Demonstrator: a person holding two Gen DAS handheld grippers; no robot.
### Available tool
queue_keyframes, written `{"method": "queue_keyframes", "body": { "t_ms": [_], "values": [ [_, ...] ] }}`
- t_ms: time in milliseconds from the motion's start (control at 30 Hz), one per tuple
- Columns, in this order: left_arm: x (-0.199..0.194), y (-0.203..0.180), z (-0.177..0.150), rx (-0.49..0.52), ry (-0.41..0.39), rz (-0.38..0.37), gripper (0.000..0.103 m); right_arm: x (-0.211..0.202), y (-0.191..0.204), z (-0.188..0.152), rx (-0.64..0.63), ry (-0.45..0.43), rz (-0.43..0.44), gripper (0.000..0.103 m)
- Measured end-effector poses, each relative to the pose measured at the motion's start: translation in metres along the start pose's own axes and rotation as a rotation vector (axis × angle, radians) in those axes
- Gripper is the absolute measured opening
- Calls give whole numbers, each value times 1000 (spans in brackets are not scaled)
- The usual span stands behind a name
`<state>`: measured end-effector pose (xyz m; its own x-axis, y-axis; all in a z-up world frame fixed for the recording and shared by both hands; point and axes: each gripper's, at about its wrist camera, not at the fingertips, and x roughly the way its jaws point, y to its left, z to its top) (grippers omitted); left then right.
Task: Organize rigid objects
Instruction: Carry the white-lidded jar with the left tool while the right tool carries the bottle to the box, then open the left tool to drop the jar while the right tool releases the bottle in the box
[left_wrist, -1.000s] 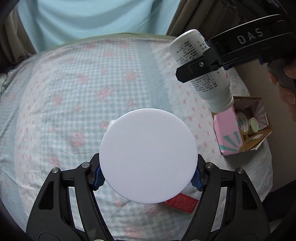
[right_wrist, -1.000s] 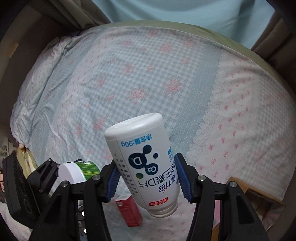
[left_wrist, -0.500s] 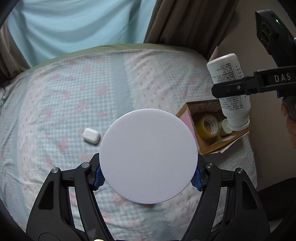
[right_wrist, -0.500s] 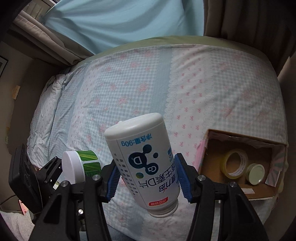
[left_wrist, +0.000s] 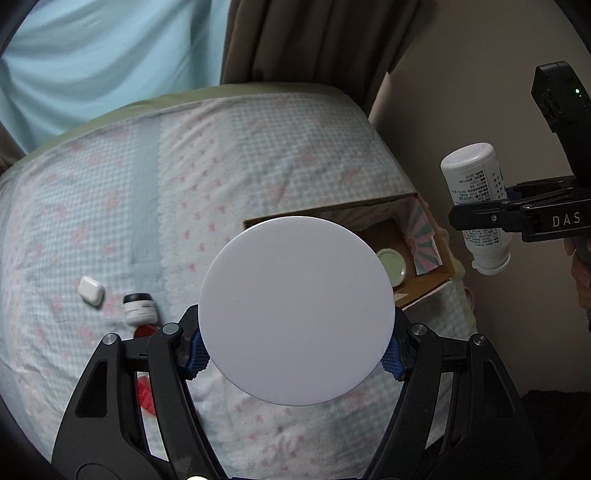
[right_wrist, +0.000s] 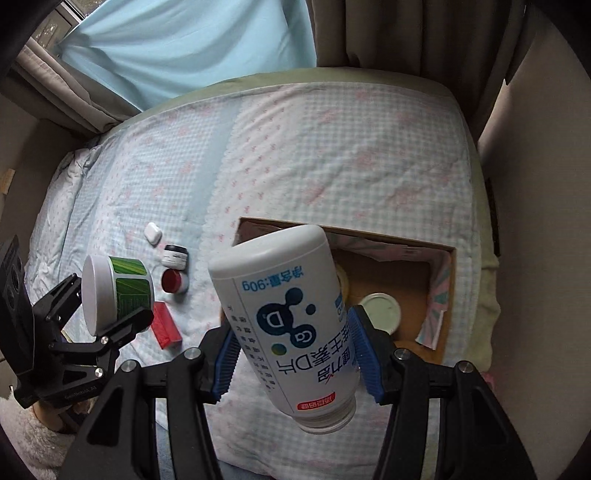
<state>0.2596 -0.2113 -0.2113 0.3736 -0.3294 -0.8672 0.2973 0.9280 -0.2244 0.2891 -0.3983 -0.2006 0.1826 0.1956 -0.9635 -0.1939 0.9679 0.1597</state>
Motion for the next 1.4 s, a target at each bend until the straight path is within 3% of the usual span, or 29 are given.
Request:
{"method": "queue_keyframes", "body": {
  "t_ms": [233,500,767,1067,1100,1167,1233,1267,1400],
  "values": [
    [73,-30,-7,-43,110,10,68,34,-55,-7,-73,60,-65,52],
    [147,-28,-20,-84,250,70,68,98,-75,6,-236,116,-96,52],
    [183,-18,-19,-119,343,100,68,149,-62,11,-427,163,-143,52],
    [203,-24,-17,-86,391,98,69,181,-59,15,-482,211,-132,53],
    [203,-25,-17,-82,390,104,71,183,-59,16,-479,212,-136,53],
    [196,-28,-16,-71,356,101,102,187,-62,19,-458,225,-118,54],
    [185,-31,-14,-67,317,77,103,186,-65,21,-431,238,-101,81],
    [180,-32,-14,-66,308,71,103,186,-67,21,-421,258,-102,103],
    [167,-29,-16,-66,296,74,103,176,-77,17,-361,264,-58,103]
  ]
}}
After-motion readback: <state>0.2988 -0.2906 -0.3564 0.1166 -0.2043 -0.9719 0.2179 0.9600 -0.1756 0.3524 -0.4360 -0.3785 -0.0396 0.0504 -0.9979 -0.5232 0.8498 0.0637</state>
